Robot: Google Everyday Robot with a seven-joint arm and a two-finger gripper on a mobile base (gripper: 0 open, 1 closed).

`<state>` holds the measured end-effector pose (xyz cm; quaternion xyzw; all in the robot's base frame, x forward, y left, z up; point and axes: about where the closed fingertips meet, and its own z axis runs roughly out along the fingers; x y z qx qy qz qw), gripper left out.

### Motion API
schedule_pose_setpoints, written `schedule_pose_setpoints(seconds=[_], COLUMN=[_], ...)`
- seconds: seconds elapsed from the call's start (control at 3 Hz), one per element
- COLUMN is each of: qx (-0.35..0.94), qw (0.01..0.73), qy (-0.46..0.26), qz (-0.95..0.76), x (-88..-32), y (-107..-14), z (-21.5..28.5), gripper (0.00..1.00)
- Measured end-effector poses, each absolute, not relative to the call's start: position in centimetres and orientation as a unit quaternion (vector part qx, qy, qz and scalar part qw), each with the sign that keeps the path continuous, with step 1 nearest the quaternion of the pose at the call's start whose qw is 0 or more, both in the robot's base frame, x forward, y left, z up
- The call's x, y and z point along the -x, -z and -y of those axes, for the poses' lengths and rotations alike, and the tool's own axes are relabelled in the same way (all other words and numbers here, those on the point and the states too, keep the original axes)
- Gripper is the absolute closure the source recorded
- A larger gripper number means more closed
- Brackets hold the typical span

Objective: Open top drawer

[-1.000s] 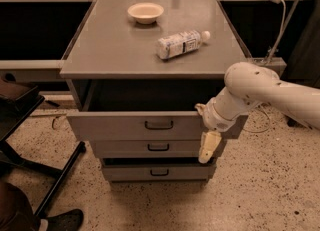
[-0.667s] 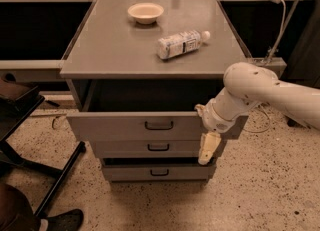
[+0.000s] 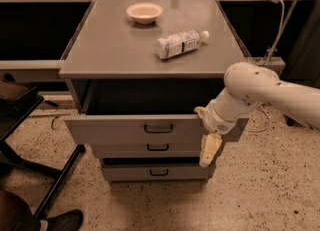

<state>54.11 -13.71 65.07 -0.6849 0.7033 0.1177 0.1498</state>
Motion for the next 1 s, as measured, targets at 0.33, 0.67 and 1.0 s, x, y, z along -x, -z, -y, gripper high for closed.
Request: schedule_pose_setpoints(seconds=[0.33,0.67,1.0], qx=[0.679,0.672,0.672], qw=[0.145,0.128,0.128], qy=[-0.121,-0.134,-0.134], qz=[-0.709,-0.717,-0.717], x=[-52.4,-47.6,-47.6], y=[-66.0,-67.2,-67.2], z=[13.7,13.4,13.4], gripper=[0.0,0.0,0.0])
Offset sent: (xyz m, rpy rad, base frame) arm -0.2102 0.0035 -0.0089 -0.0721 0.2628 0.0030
